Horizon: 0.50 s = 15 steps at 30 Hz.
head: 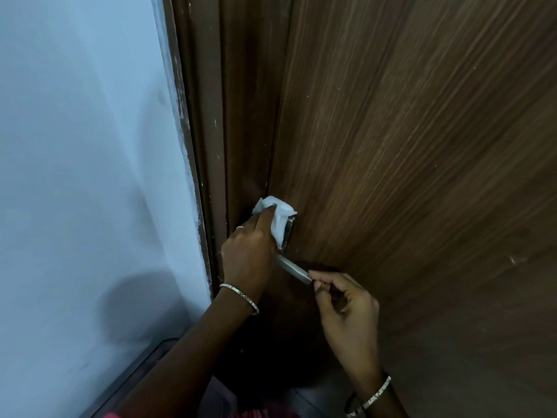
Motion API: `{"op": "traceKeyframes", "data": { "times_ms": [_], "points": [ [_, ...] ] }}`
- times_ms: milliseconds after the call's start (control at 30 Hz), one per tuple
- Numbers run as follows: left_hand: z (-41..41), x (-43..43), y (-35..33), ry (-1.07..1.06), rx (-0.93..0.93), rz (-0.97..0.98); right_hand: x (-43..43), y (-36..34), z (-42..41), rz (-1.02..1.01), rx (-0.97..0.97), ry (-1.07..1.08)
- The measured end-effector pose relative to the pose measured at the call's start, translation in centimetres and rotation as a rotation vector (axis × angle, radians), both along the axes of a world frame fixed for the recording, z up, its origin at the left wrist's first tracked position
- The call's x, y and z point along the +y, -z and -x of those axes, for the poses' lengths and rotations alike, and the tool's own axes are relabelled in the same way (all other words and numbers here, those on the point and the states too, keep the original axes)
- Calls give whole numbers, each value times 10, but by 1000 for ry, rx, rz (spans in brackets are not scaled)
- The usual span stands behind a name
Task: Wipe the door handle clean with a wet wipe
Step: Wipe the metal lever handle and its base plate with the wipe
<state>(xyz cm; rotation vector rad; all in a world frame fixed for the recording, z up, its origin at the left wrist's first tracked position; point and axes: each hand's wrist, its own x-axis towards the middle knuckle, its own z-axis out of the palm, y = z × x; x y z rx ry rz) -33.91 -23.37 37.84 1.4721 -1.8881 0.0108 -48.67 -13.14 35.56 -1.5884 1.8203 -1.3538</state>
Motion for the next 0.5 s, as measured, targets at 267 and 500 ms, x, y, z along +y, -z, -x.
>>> {"op": "traceKeyframes", "data": {
  "times_ms": [267,500],
  "points": [
    [0,0,7,-20,253,-170,-1,4,-1,15,-33,4],
    [3,-7,6,-17,333,-60,-3,5,-7,8,-40,9]
  ]
}}
